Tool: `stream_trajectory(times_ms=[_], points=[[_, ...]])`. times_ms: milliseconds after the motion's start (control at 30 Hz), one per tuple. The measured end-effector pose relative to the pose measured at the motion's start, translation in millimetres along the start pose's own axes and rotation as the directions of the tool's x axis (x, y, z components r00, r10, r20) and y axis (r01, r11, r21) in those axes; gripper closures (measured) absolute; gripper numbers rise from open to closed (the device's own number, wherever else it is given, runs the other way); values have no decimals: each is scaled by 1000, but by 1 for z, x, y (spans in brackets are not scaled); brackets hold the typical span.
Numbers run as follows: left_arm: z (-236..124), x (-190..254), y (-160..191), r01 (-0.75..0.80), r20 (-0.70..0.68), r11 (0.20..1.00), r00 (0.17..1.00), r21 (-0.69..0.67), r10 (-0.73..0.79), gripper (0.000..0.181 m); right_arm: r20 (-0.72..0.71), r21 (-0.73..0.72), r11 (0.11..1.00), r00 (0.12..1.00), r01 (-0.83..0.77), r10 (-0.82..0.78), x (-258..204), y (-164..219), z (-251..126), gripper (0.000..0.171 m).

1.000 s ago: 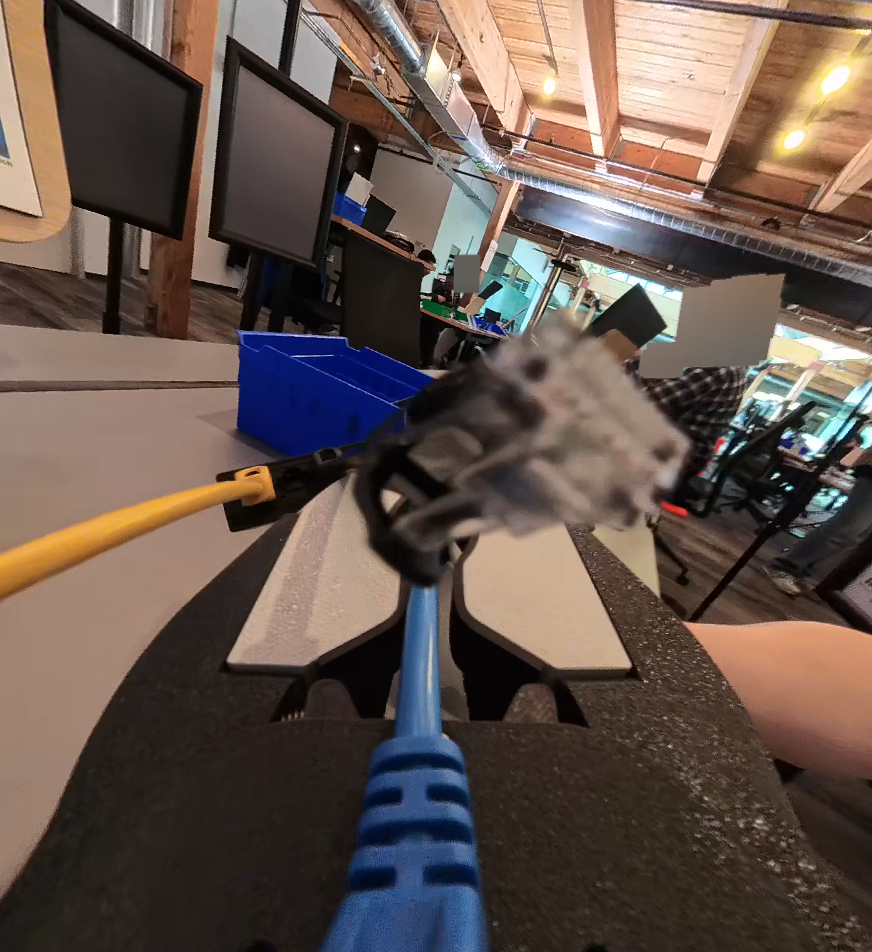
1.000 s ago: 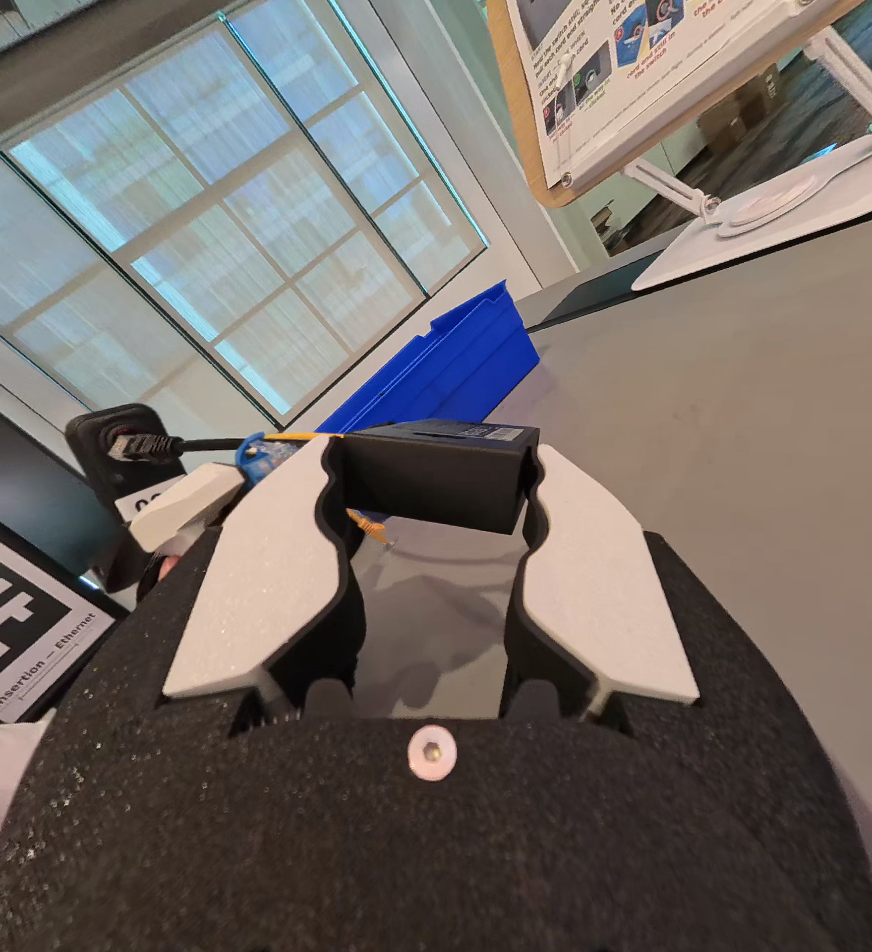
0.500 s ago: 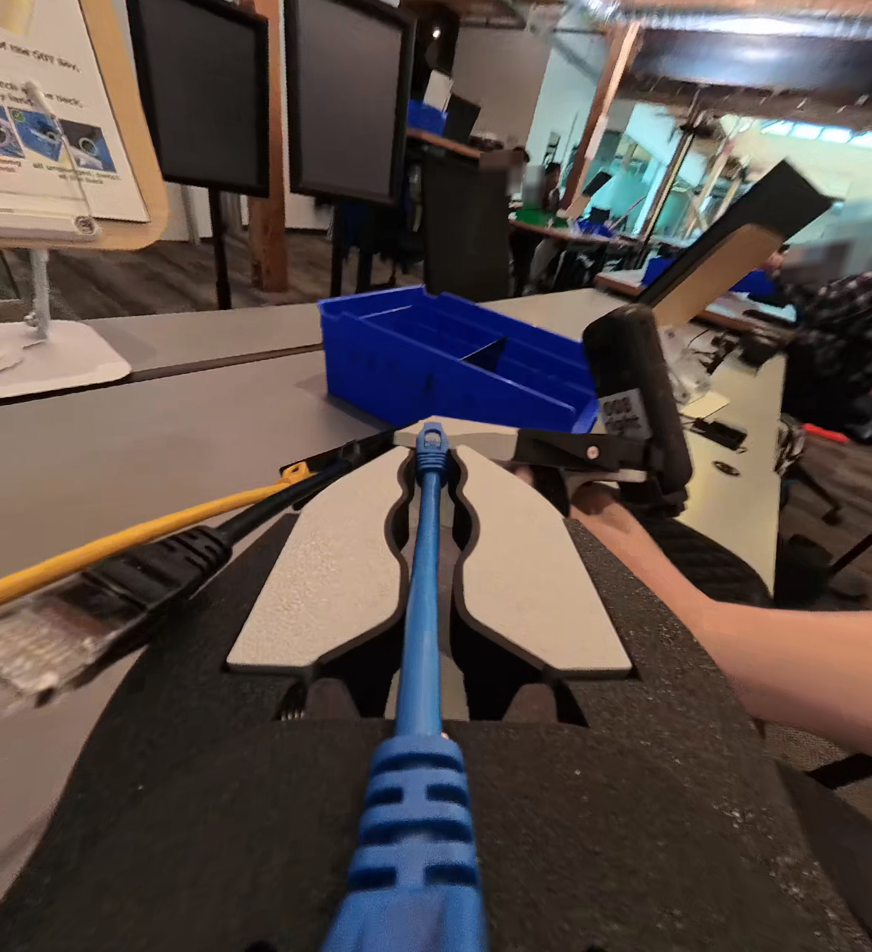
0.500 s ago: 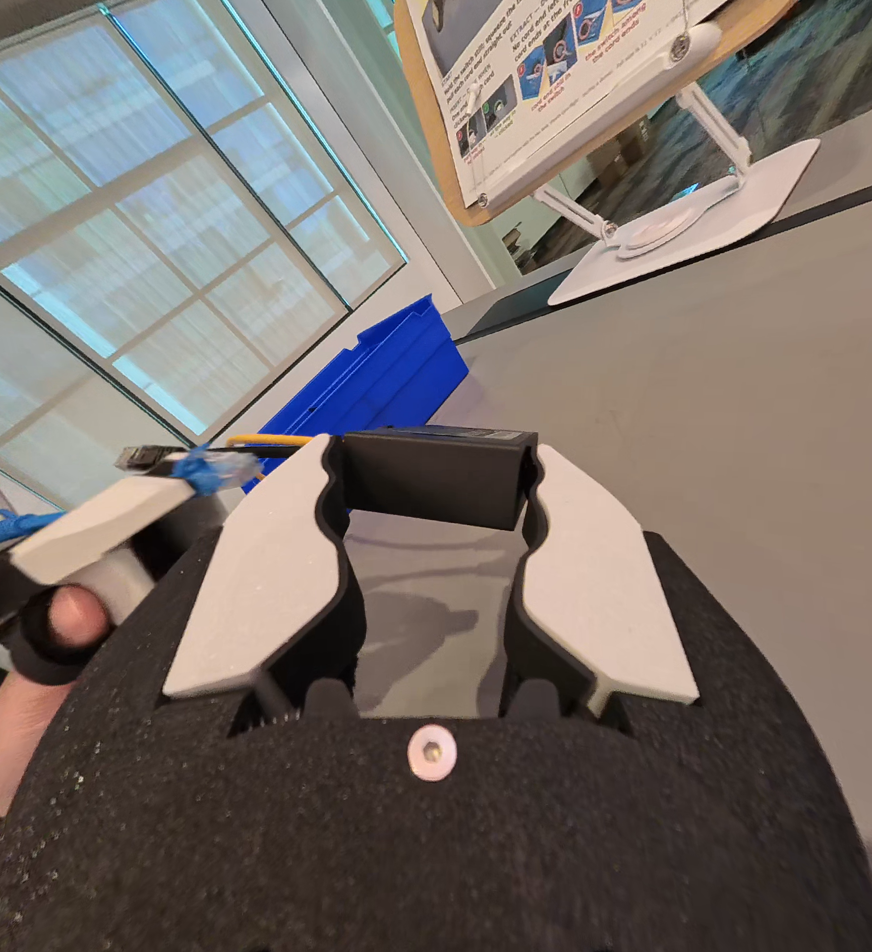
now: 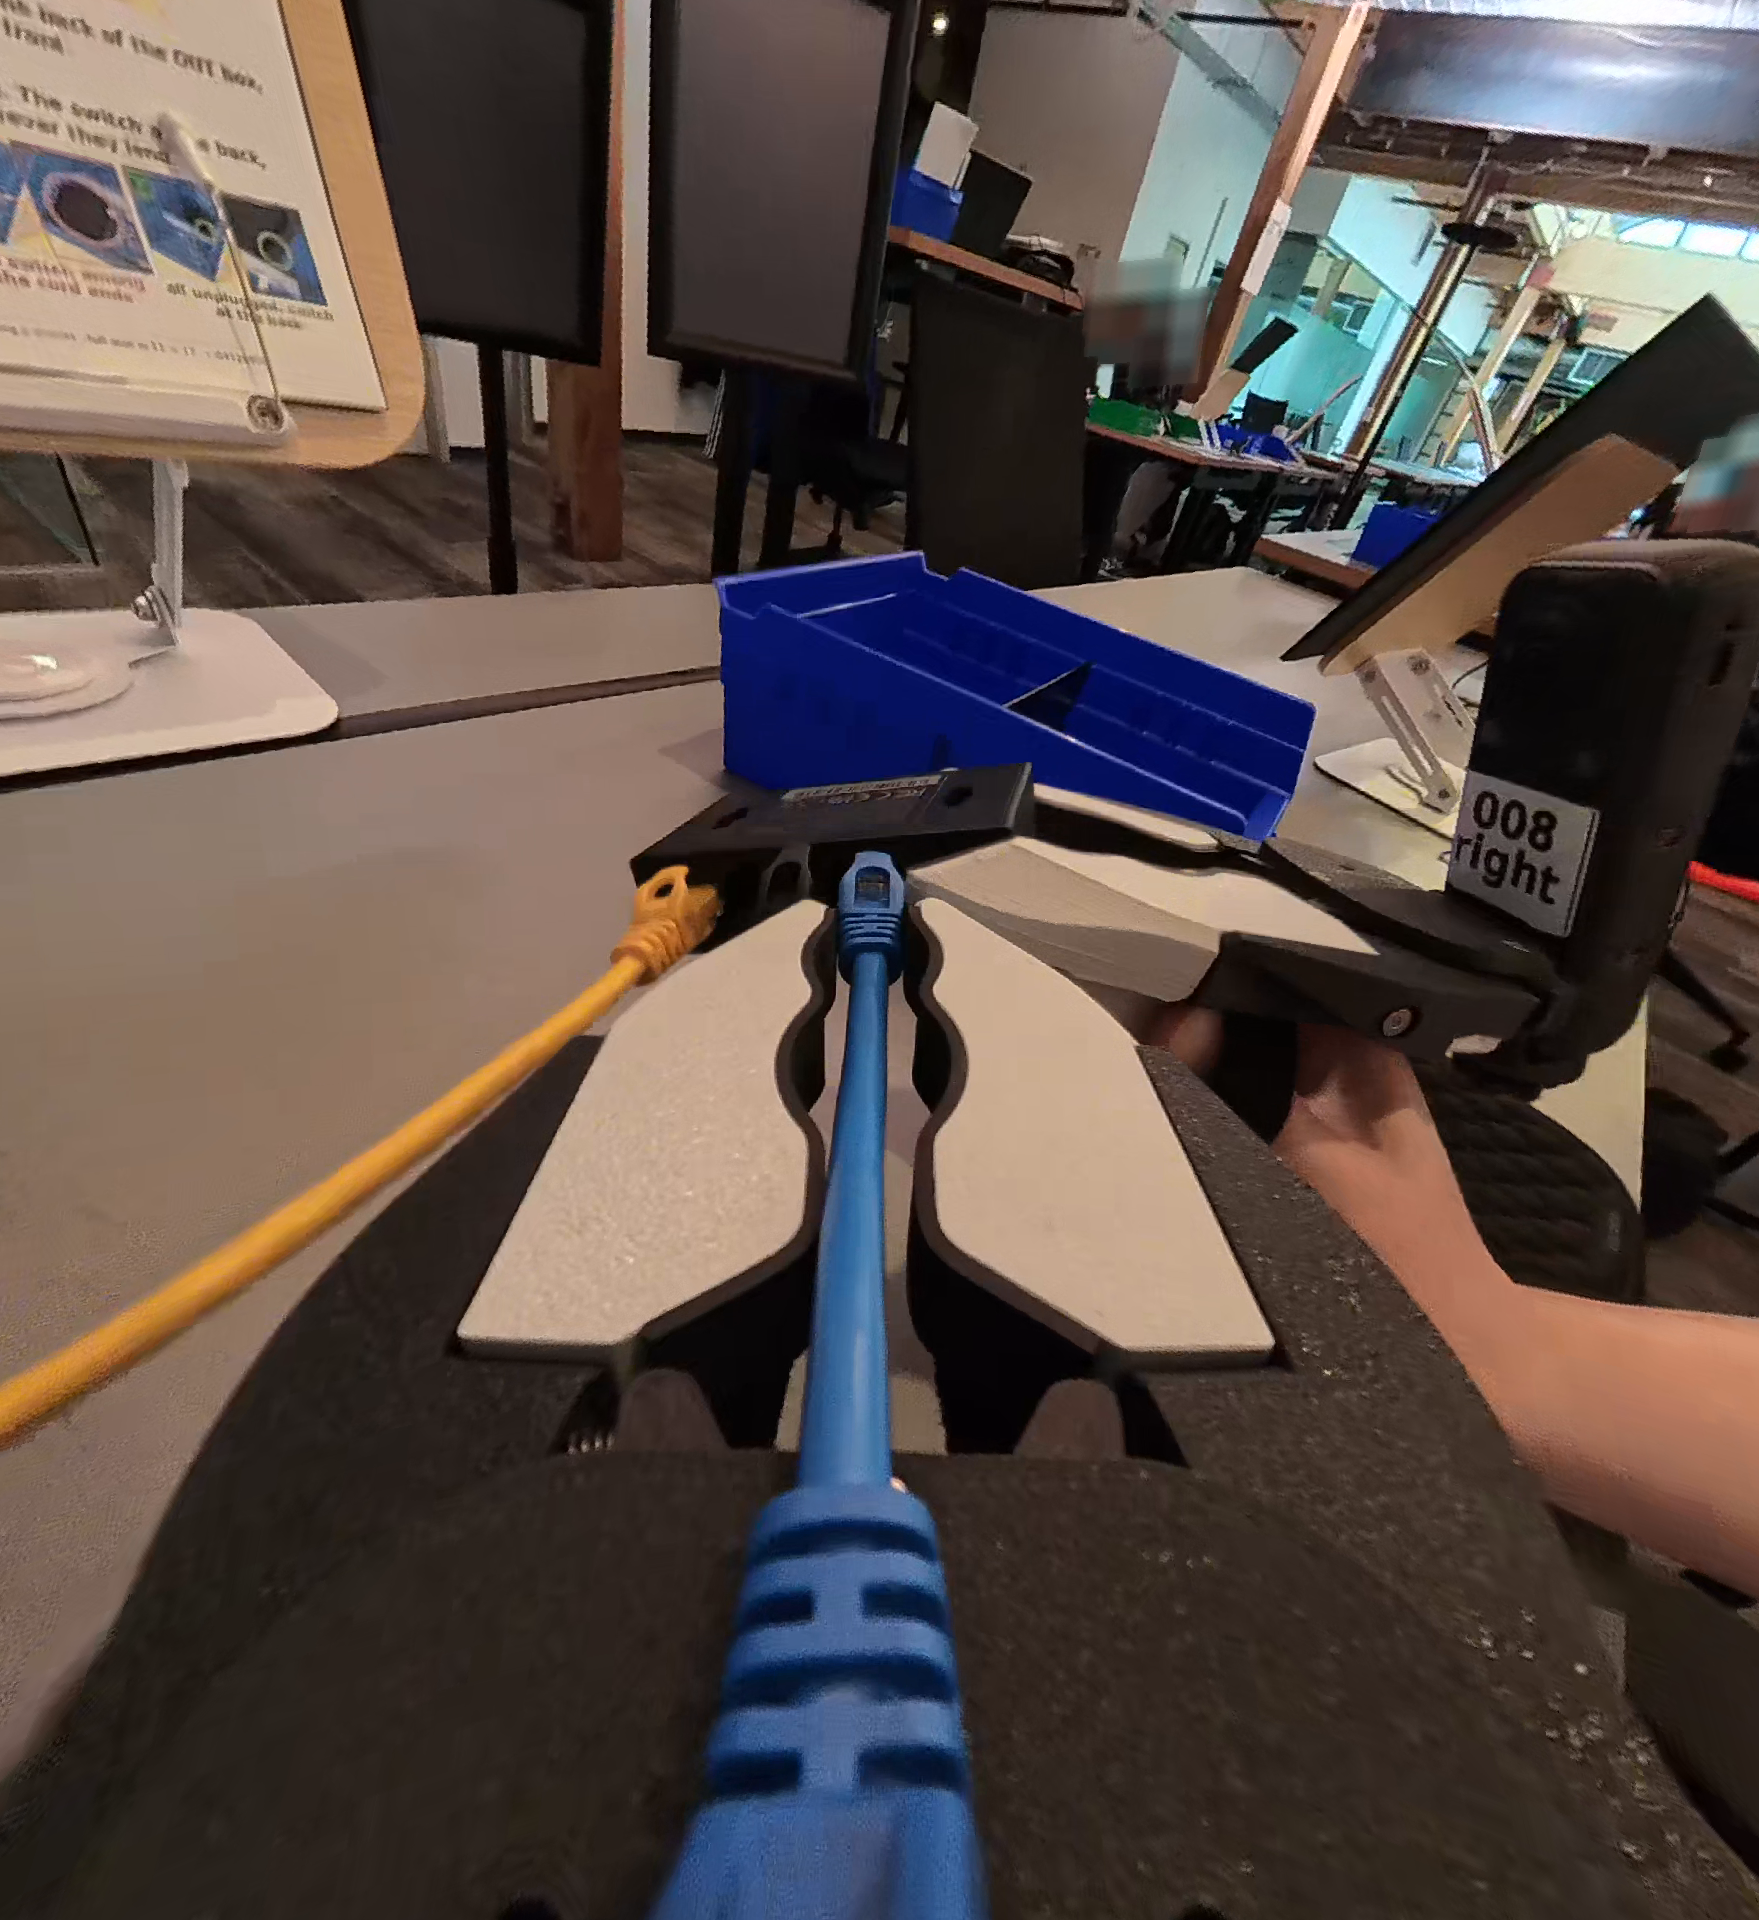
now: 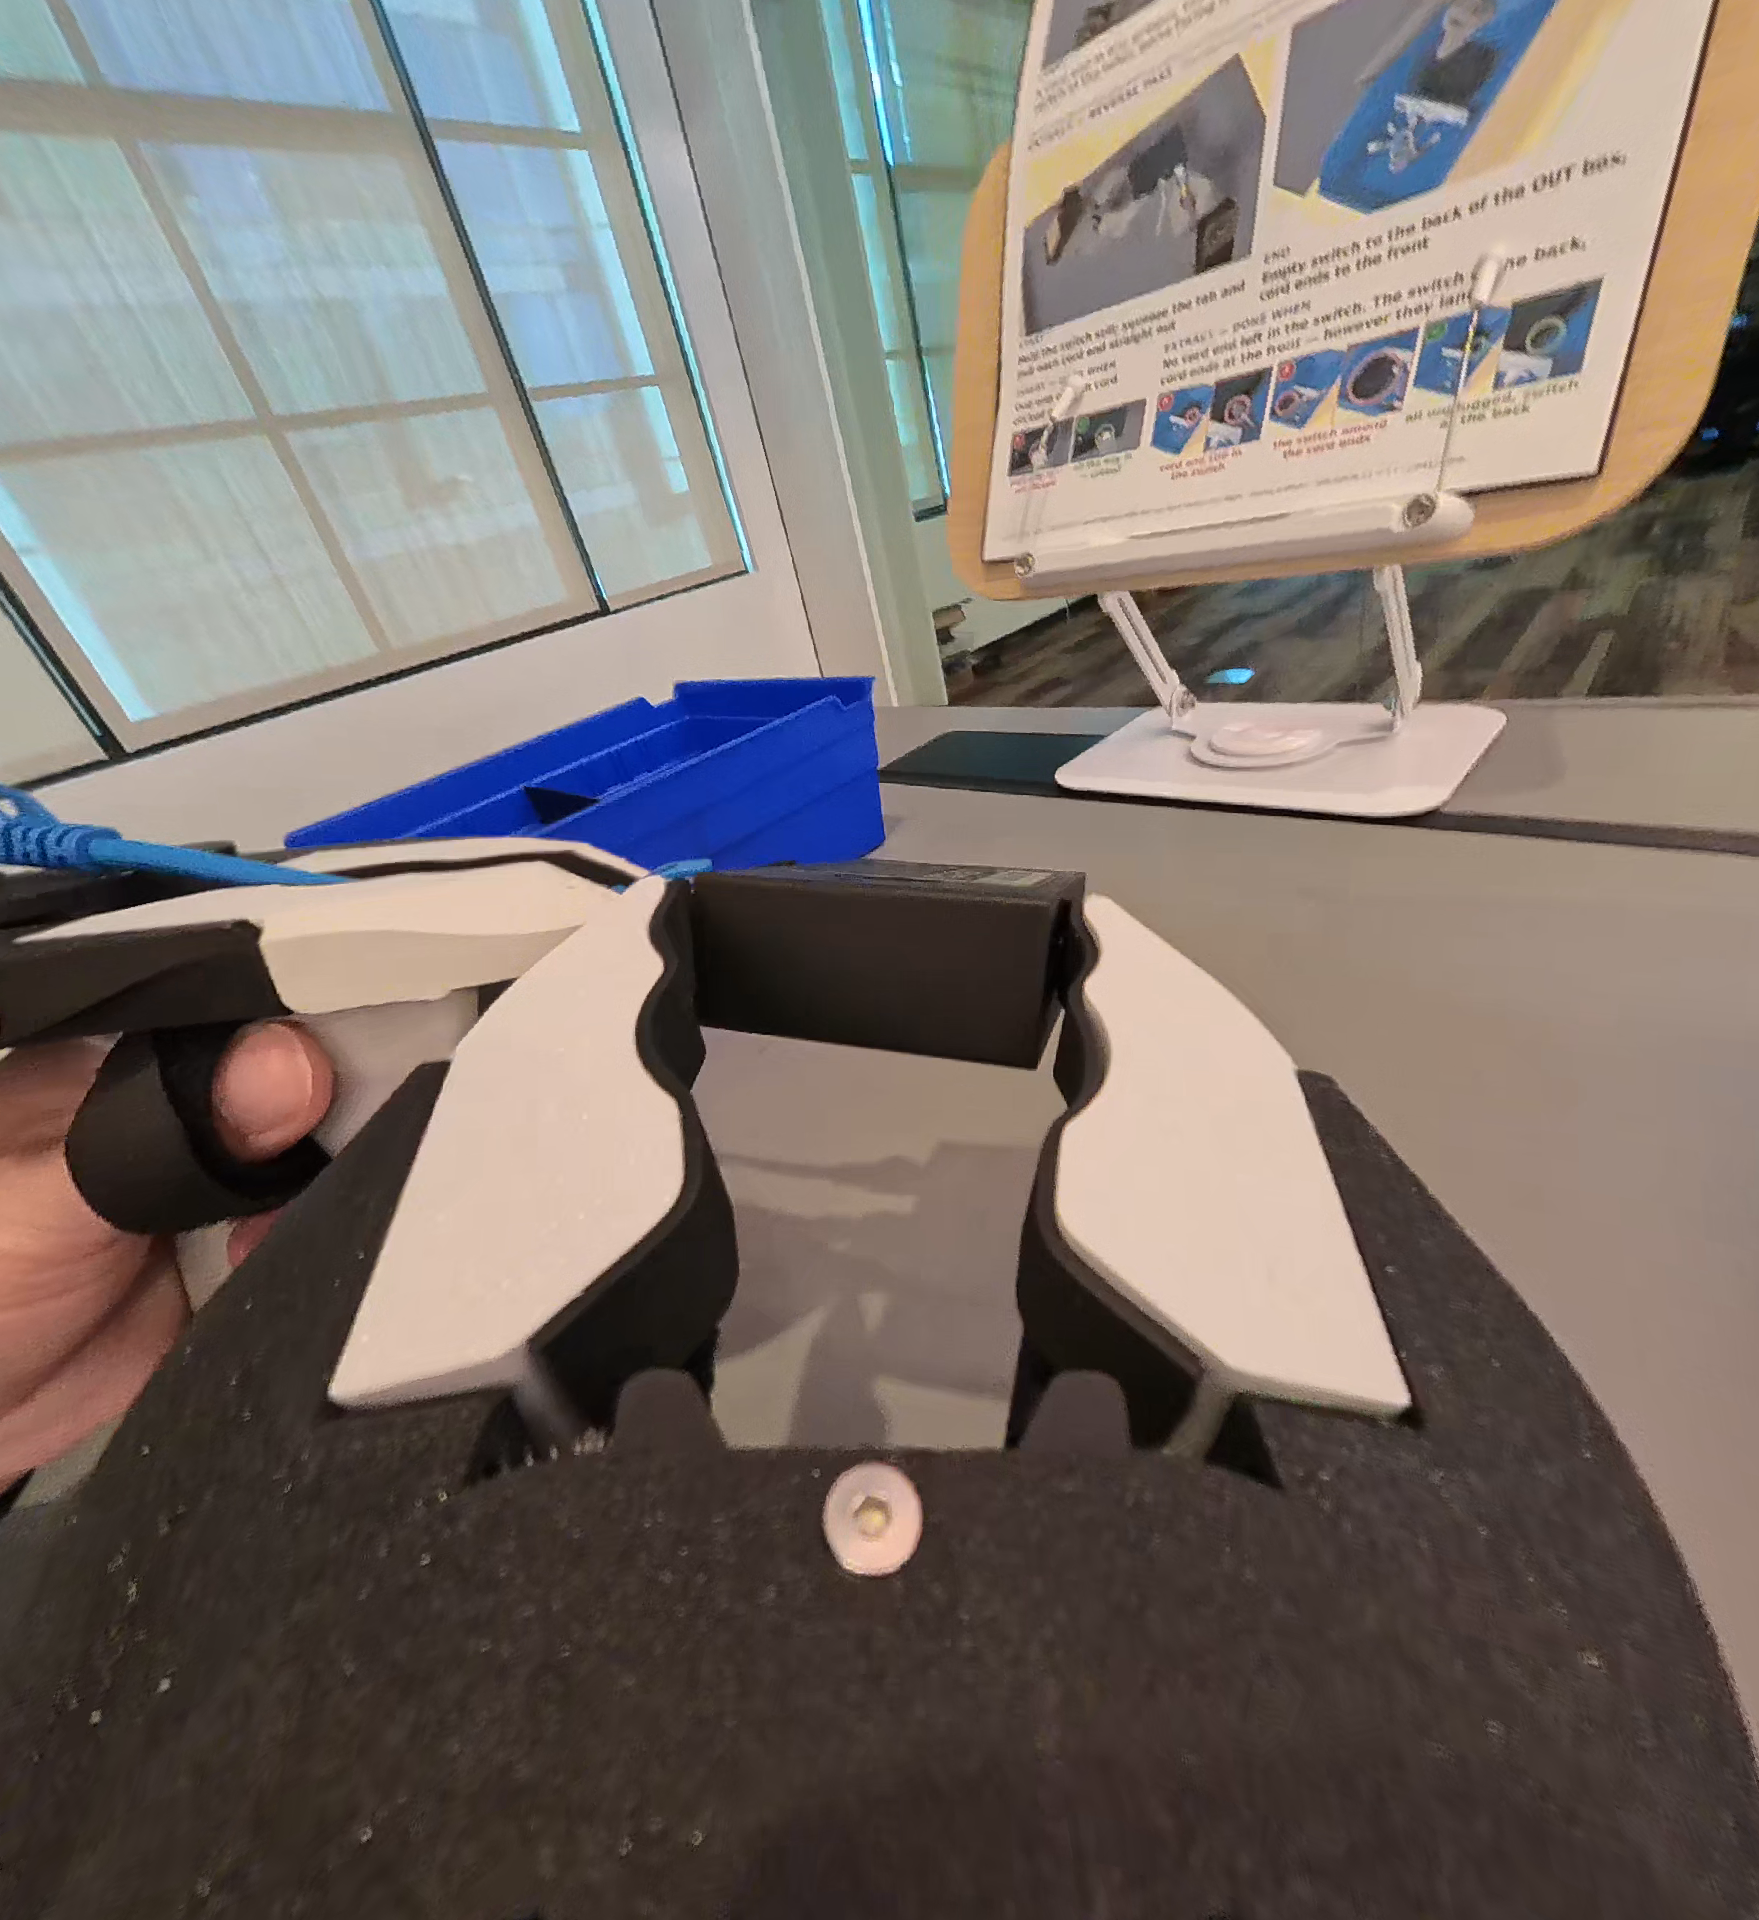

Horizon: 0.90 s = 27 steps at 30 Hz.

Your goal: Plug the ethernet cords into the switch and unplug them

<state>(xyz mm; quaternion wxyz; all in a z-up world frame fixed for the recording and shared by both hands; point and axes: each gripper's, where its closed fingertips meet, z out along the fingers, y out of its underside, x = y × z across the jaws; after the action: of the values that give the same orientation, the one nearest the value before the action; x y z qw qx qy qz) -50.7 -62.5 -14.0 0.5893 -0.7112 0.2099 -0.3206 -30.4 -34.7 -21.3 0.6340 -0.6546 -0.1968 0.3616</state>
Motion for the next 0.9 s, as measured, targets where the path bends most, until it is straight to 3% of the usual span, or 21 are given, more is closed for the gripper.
stream_trajectory(times_ms=[333, 700, 900], points=[[-3, 13, -10, -83, -18, 995, 996, 56, 84, 170, 111, 101, 994, 993, -49, 38, -6, -13, -6, 106], [-7, 19, -12, 72, -86, 993, 994, 96, -64, 170, 150, 108, 983, 980, -151, 135, -6, -11, -6, 106], [-8, 22, -14, 80, -96, 990, 993, 116, -69, 170, 160, 132, 978, 977, -165, 143, -7, -14, -9, 106]])
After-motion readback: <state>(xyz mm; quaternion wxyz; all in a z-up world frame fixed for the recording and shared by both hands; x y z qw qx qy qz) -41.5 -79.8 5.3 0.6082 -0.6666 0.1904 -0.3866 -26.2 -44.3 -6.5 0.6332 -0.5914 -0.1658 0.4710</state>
